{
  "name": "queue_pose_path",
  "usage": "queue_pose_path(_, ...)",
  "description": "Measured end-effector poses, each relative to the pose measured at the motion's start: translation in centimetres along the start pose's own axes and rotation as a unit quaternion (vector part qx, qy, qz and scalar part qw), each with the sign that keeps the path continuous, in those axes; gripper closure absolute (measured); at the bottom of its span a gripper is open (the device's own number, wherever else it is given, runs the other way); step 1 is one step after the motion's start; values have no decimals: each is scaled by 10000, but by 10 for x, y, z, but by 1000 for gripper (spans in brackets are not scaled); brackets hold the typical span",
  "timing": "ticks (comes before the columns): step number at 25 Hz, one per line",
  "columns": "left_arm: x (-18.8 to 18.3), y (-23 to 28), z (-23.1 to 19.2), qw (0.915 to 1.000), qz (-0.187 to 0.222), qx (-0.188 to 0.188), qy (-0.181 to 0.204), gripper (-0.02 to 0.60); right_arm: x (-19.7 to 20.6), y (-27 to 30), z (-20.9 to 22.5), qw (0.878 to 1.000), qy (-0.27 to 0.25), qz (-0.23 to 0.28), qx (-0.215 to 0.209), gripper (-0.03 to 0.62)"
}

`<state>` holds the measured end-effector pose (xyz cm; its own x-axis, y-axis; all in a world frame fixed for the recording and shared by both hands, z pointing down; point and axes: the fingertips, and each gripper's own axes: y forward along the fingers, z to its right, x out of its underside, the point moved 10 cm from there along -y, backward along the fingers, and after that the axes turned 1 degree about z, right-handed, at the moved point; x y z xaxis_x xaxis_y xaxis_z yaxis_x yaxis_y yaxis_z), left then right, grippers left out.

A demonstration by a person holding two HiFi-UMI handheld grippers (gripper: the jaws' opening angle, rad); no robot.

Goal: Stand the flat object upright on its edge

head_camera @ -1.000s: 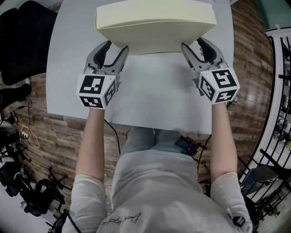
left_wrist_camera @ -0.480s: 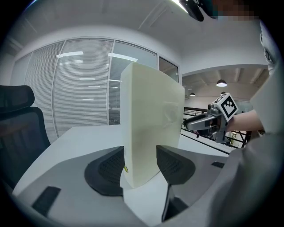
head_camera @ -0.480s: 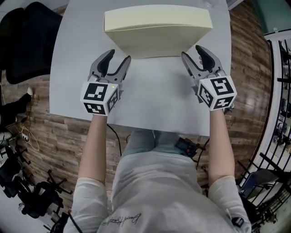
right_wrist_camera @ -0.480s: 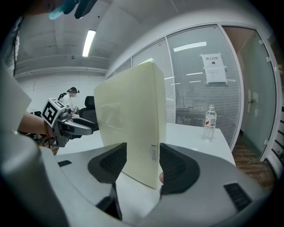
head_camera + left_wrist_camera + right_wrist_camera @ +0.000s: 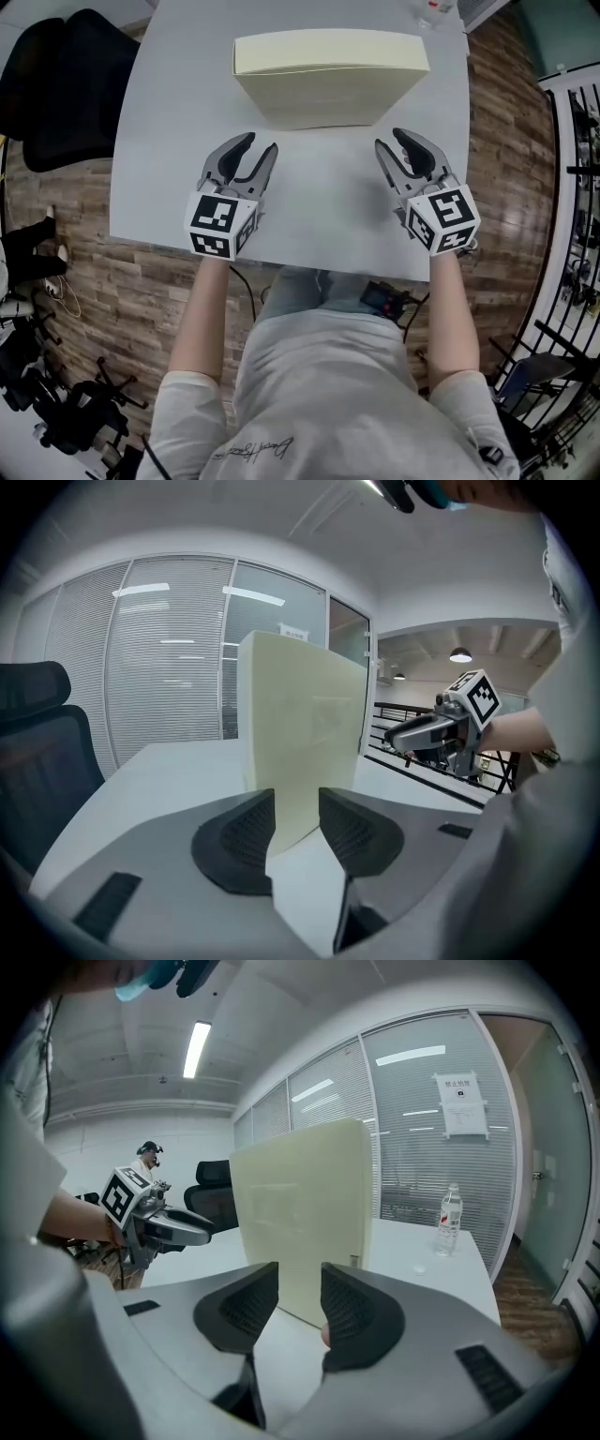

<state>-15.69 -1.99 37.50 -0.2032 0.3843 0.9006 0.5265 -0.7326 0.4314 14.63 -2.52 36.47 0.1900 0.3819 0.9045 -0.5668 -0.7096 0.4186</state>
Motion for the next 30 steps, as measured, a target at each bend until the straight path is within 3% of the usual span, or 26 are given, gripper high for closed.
queue_pose_path(4,2,-8,9,9999,-102,69,0,496,5,-13,-17,10000,27,24,-43,507)
queue_pose_path(8,-1,-22,19,10000,-26,-19,-33,565,9,-21,-34,9998,129,7,-144,539)
queue_pose_path(15,-8,-35,39,9998,-47,58,-187,569,8,-37,-52,9986,93,-160,-496,568)
queue_pose_path(30,-6,-66,65,9993,58,158,-328,569,2,-55,-63,9980,182,-490,-349,569)
